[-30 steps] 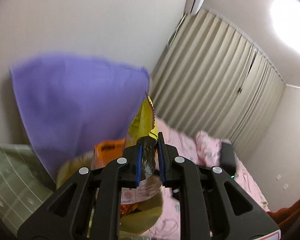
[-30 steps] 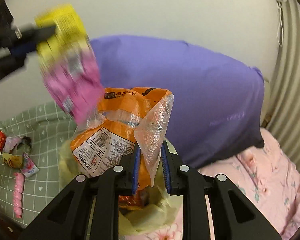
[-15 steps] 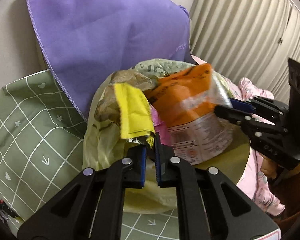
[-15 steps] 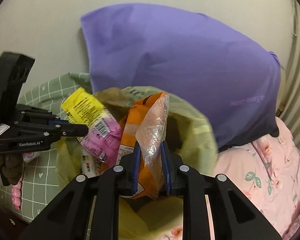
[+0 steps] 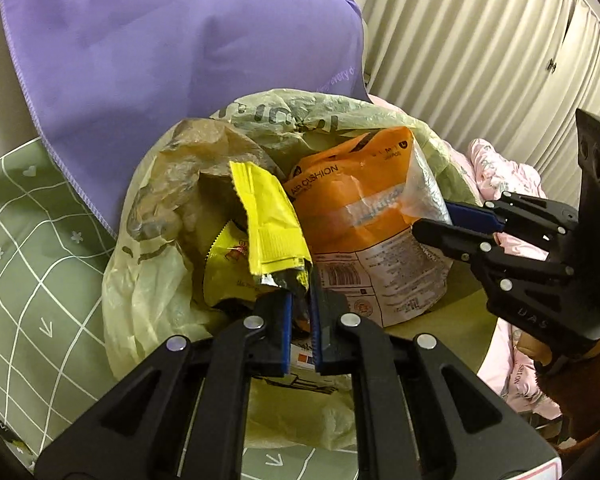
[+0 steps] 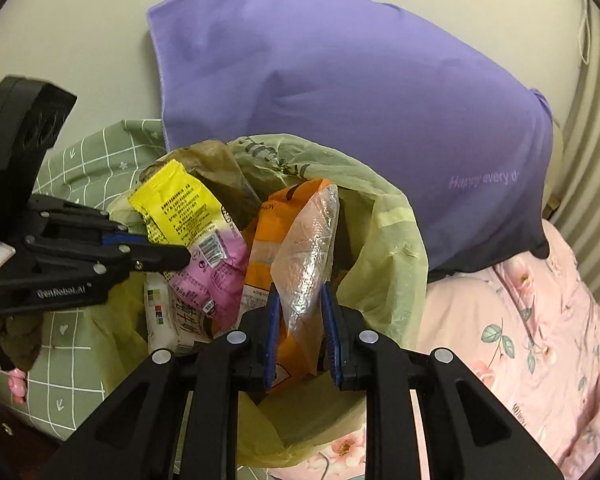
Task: Collect trash
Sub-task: 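Open both tools to drop the gold wrapper and orange bag into the bin, then move both tools back over the table toward the snack packets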
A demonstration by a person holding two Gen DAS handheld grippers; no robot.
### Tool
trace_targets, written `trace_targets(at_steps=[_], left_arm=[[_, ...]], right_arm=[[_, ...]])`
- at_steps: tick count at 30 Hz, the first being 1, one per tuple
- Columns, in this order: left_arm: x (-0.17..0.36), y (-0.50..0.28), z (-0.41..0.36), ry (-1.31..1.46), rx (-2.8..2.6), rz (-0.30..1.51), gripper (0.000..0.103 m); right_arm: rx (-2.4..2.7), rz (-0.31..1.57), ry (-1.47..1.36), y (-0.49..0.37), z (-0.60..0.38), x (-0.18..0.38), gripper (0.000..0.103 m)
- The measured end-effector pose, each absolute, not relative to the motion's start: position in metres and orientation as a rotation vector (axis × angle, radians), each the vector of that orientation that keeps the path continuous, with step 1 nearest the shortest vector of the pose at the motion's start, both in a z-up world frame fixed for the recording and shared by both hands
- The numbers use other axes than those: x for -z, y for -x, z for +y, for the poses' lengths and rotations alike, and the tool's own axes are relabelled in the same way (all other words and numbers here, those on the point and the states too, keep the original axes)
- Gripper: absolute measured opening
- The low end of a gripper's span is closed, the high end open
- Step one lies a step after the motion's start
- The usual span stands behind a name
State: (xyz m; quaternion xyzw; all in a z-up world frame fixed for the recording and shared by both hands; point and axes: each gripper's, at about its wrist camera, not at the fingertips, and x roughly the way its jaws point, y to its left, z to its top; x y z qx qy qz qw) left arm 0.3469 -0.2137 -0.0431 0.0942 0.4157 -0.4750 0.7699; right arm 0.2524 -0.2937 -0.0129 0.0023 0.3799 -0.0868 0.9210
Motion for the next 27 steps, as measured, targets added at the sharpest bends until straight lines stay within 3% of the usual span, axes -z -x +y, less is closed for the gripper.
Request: trace_targets(at_steps=[6, 8, 9, 10, 13, 17, 27], left_arm=[[0.038, -0.354, -0.203, -0.119, 1.062, 0.92, 0.008], [0.035, -0.357, -0.194, -0.053, 1.086, 0.939, 0.021], [0.032, -0.357, -0.189, -0.032, 1.094, 0.942, 0.035], [0.03, -0.353, -0.184, -0.021, 1.095, 0.94, 0.042], [0.021, -0.344, -0.172, -0.027, 1.079, 0.92, 0.047], [0.007, -0.332, -0.149, -0.014, 1.01, 0.879, 0.052], [-0.015, -0.309, -0.063, -0.012, 0.72, 0.696, 0.056]], right_arm=[[0.193, 0.768, -0.01, -0.252, -0.292, 0.012, 0.02], [0.208, 0.757, -0.012, -0.247, -0.292, 0.011, 0.021], [0.207, 0.753, -0.016, -0.246, -0.293, 0.011, 0.022], [0.205, 0.752, -0.024, -0.244, -0.294, 0.01, 0.023], [0.197, 0.733, -0.041, -0.234, -0.296, 0.005, 0.034], [0.195, 0.683, -0.061, -0.221, -0.295, -0.004, 0.05], [0.056, 0.534, -0.085, -0.22, -0.263, -0.039, 0.052]])
